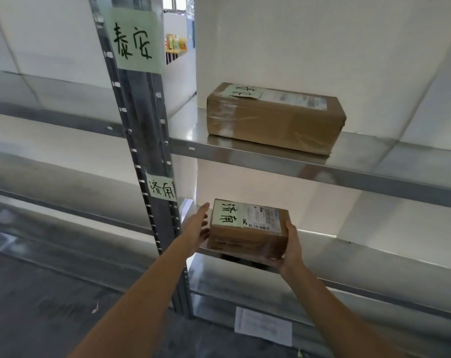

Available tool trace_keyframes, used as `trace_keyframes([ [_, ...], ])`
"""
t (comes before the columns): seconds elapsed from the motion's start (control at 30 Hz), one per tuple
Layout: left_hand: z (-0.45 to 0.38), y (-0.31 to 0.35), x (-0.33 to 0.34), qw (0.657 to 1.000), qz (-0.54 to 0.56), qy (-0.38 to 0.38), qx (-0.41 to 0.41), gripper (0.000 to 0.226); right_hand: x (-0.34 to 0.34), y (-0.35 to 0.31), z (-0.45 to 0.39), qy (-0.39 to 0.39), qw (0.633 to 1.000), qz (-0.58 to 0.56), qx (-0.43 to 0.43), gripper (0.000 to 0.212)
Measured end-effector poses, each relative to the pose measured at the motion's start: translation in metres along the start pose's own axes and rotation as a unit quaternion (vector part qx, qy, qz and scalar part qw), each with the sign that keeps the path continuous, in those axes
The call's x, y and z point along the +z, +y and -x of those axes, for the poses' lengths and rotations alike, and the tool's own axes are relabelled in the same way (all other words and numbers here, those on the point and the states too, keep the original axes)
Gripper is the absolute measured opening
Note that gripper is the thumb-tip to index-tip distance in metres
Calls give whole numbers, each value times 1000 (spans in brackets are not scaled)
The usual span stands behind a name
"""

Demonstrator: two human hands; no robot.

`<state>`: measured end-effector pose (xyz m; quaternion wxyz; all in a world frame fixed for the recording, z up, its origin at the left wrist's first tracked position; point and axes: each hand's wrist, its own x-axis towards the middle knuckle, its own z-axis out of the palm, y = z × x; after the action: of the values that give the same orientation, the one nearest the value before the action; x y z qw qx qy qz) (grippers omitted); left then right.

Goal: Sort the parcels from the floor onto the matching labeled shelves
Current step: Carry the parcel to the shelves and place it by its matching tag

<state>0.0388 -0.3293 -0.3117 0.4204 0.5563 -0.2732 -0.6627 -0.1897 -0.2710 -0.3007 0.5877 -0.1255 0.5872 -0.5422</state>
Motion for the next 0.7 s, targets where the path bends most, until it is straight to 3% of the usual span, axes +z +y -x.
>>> trace_keyframes([
  [0.07,-2,12,4,1000,-14,-10,13,51,8,5,-7,-9,1000,0,-11,38],
  [0.13,-12,20,4,999,-45,-25,16,31,17,10,-18,-6,999,19,-30,49],
  [0.37,-57,16,-12,997,-69,23,22,27,44,18,-52,46,986,153,-51,55],
  [0.7,-92,-1,-9,992,-120,39,-17,34,34,41,-106,78,972,218,-43,60],
])
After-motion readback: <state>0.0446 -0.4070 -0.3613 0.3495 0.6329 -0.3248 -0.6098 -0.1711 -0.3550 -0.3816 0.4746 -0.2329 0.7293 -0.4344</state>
